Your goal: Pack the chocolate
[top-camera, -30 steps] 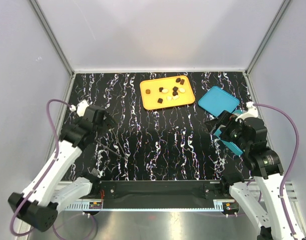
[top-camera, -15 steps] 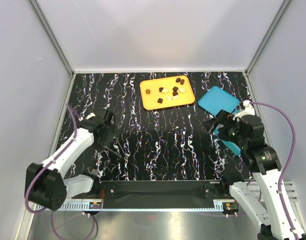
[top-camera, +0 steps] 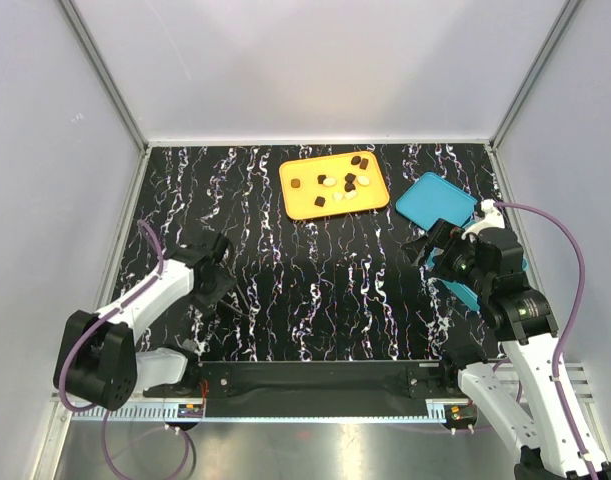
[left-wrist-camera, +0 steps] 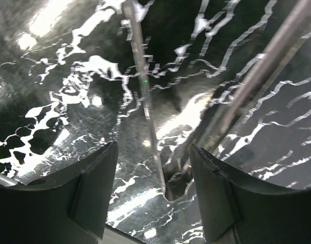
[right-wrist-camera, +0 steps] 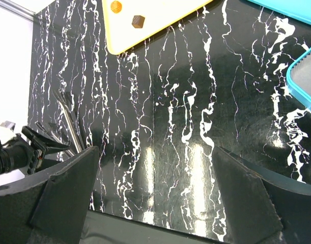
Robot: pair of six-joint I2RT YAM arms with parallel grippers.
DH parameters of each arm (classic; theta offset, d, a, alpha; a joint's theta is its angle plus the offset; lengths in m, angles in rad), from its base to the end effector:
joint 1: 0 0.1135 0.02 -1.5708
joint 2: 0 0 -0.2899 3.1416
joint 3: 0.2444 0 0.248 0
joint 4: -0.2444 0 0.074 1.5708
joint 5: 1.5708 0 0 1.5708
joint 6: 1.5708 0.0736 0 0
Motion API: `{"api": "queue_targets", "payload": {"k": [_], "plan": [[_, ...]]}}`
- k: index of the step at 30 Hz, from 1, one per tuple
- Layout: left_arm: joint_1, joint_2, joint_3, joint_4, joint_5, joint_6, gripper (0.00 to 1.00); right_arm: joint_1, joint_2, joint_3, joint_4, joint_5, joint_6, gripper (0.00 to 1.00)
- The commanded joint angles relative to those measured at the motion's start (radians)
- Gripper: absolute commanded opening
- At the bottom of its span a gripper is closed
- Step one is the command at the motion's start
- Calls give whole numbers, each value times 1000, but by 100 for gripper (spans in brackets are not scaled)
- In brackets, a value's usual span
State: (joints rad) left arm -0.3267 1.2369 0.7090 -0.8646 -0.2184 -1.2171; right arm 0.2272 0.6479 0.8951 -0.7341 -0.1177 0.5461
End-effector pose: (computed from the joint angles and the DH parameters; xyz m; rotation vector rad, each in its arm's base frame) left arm 0.1841 -0.0455 0.1745 -1.2577 2.5709 0.0464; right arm 0.1320 0.0394 0.3367 0.2608 2.0922 0.5934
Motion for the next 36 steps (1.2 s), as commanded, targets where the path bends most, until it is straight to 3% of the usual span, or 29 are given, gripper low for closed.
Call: {"api": "queue_targets", "payload": {"k": [1, 9, 18, 22, 29, 36], "plan": [[12, -47, -37, 58, -29, -47, 63, 3, 4, -2, 42, -13, -18, 100], [26, 27, -26, 125, -3, 8, 52, 4, 7, 22, 29, -7, -17, 100], [25, 113, 49, 159, 53, 169, 0, 4, -4, 5, 56, -17, -6, 100], [-18, 98, 92, 236, 123, 304, 0, 4, 15, 10, 59, -20, 2, 100], [-89, 171, 198, 199, 145, 533, 2, 4, 29, 21, 45, -17, 3, 100], [-127, 228, 181, 180, 132, 607, 7, 4, -16, 24, 56, -13, -15, 100]]}}
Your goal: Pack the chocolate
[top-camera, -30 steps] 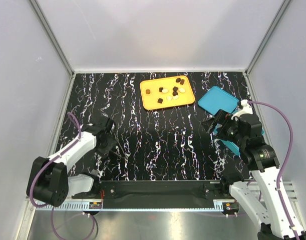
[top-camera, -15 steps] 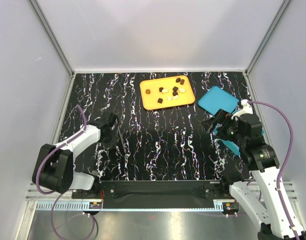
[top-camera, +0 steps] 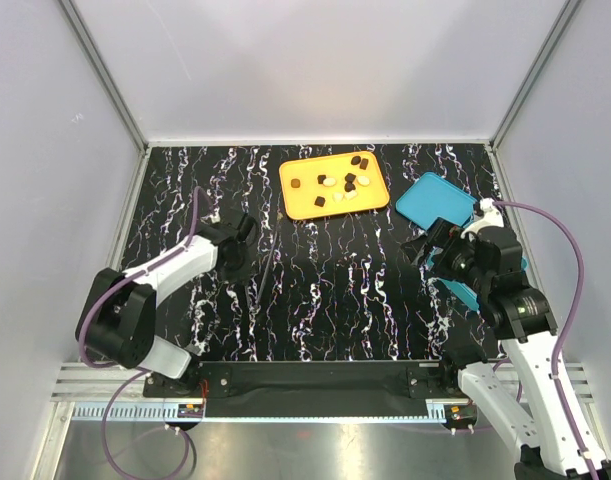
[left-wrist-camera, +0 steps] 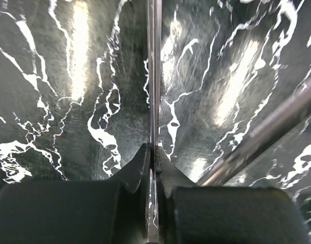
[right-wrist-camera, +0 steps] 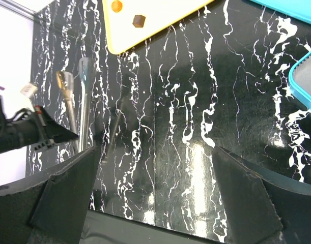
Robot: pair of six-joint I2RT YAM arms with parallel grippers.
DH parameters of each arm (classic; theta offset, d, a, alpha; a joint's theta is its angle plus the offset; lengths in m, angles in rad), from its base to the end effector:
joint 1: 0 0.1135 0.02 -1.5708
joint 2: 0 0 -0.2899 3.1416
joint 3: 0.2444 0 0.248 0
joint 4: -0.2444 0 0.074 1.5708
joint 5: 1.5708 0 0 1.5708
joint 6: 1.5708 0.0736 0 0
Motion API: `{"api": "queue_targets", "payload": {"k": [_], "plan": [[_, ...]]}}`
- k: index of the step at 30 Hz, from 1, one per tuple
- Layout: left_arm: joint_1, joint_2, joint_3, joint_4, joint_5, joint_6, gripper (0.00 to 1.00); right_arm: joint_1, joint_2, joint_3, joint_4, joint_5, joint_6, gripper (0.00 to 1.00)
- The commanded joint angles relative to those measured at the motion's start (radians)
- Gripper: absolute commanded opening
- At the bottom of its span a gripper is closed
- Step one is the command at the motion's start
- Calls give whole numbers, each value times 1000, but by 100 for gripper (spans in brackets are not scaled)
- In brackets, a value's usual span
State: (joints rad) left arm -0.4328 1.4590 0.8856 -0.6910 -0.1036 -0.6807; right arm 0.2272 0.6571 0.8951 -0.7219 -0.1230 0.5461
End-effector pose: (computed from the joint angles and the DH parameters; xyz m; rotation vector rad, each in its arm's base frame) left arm 0.2454 -0.1050 0.1811 -0.3717 2.8009 -0.1062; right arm 0.1347 0.0404 0.3372 0.2569 2.0903 0.5995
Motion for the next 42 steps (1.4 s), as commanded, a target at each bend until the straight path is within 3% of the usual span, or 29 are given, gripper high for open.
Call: {"api": "queue_targets", "payload": {"k": [1, 2, 8, 11, 12, 14, 17, 22, 29, 37, 42], "plan": [[-36, 9, 4, 10, 19, 76, 9, 4, -28, 25, 44, -6, -20, 100], [-43, 17, 6, 1, 13, 81, 16, 3, -30, 25, 42, -6, -17, 100], [-73, 64, 26, -59, -44, 82, 28, 4, -31, 34, 22, -6, -25, 100], [-81, 52, 30, -68, -30, 82, 41, 4, -39, 33, 18, -3, -28, 100], [-92, 43, 33, -71, -30, 84, 51, 4, -43, 37, 18, -3, -31, 100], [-104, -7, 49, -73, -33, 96, 62, 4, -48, 41, 13, -4, -38, 100], [-116, -93, 68, -53, -9, 144, 99, 4, -57, 48, 9, -1, -46, 100], [-124, -166, 93, -1, 15, 227, 99, 3, -62, 51, 3, 5, -51, 100], [-127, -59, 116, -27, -10, 267, 99, 3, -62, 45, -10, 5, -43, 100], [-196, -60, 59, 70, -57, 317, 99, 4, -73, 57, -51, 36, -57, 100], [-196, -22, 70, 50, -64, 267, 99, 4, -85, 53, -60, 43, -58, 100]]}}
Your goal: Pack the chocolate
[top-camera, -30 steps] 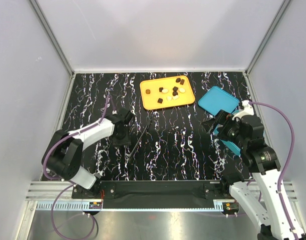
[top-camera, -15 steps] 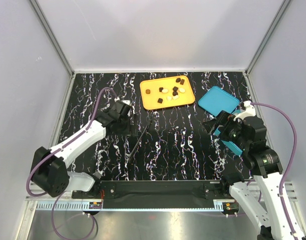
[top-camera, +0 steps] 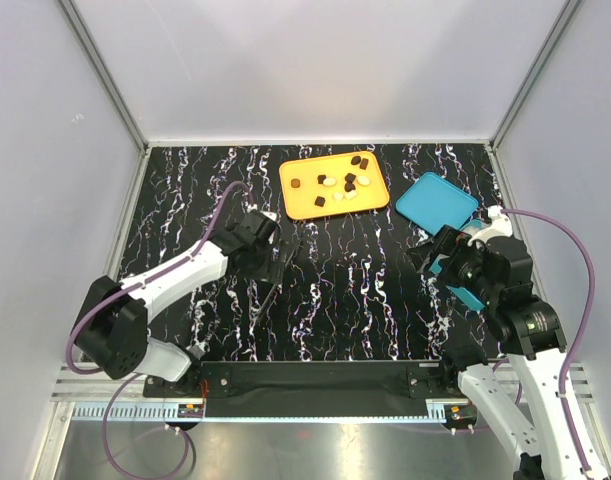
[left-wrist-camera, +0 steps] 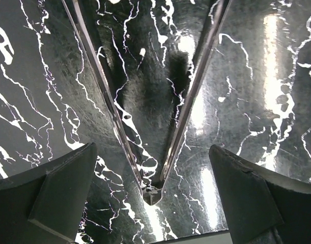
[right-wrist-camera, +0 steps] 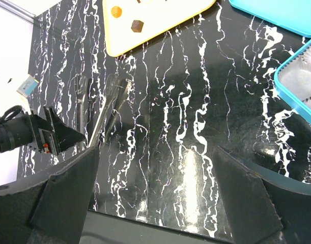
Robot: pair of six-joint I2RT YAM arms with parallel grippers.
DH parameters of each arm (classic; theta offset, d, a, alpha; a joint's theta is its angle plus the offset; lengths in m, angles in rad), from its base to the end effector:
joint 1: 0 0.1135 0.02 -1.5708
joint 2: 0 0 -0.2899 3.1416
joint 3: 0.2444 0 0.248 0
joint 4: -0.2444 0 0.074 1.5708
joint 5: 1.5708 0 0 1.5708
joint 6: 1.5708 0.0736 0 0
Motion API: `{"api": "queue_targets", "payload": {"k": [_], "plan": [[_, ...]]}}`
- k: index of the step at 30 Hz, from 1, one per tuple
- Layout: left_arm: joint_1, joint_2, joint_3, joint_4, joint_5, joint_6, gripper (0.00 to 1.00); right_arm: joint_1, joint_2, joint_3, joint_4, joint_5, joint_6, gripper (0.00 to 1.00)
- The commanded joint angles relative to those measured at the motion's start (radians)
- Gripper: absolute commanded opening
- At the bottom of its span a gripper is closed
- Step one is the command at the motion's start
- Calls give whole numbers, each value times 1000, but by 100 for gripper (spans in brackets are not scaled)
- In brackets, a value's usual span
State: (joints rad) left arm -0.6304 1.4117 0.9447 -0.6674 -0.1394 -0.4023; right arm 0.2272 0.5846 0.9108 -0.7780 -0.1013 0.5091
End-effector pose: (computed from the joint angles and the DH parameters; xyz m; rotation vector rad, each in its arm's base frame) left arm 0.2306 -0.1556 0.2119 0.2649 2.6789 -0.1312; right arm 0.1147 0.0341 0.3432 0.2253 2.0546 0.5633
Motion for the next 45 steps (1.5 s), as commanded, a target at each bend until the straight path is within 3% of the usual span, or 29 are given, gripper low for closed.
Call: {"api": "queue_targets", "payload": {"k": [1, 11, 24, 38, 45], "plan": [[0, 35, 11, 29, -8, -6, 99, 4, -12, 36, -4, 28, -23, 100], [-3, 61, -76, 143, 21, -15, 99, 4, -6, 45, -18, 41, -38, 100], [-3, 130, -73, 181, -19, -39, 96, 4, 3, 34, -4, 32, -27, 100], [-3, 214, -55, 172, -54, -63, 93, 3, 8, 27, 0, 45, -35, 100], [-3, 227, -49, 155, -46, -50, 87, 6, 14, 23, 8, 40, -34, 100]]}}
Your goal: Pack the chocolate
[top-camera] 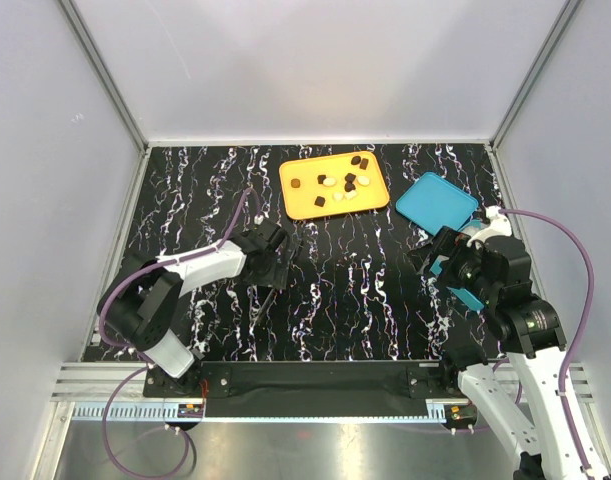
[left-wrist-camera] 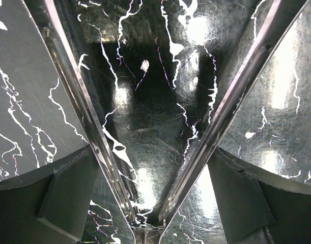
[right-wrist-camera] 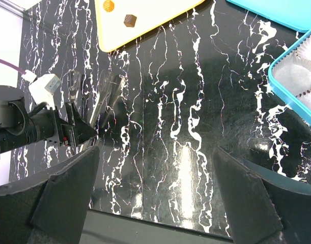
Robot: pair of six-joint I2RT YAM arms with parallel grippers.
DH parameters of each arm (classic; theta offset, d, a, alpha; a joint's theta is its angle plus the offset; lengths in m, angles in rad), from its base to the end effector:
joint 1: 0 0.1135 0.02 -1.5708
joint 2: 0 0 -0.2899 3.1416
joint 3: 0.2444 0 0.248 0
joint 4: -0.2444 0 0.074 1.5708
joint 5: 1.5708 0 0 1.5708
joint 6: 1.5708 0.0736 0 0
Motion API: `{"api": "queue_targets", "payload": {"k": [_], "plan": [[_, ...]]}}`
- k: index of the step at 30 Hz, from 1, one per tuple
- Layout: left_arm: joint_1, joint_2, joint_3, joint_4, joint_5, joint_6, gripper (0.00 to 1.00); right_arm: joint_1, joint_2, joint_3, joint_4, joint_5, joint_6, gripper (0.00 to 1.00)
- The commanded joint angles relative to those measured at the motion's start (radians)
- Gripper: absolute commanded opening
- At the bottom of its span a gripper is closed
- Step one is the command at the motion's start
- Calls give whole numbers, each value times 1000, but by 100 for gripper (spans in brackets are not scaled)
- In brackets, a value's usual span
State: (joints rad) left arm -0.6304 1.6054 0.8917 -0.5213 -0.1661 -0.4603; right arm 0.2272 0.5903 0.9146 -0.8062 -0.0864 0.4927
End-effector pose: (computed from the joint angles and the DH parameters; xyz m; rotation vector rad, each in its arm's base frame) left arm 0.2491 -0.1667 0.1527 0.1963 2.7625 -0.0464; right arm 0.1142 0.0329 0.3401 0.2228 2.0819 0.5311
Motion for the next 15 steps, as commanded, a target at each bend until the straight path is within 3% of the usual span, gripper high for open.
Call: {"api": "queue_targets", "payload": {"k": [1, 15], "plan": [[-3, 33, 3, 9, -16, 9, 85, 4, 8, 20, 35, 22, -19, 100], [-3, 4, 13, -46, 37, 22, 72, 4, 19, 33, 29, 16, -22, 100]]}}
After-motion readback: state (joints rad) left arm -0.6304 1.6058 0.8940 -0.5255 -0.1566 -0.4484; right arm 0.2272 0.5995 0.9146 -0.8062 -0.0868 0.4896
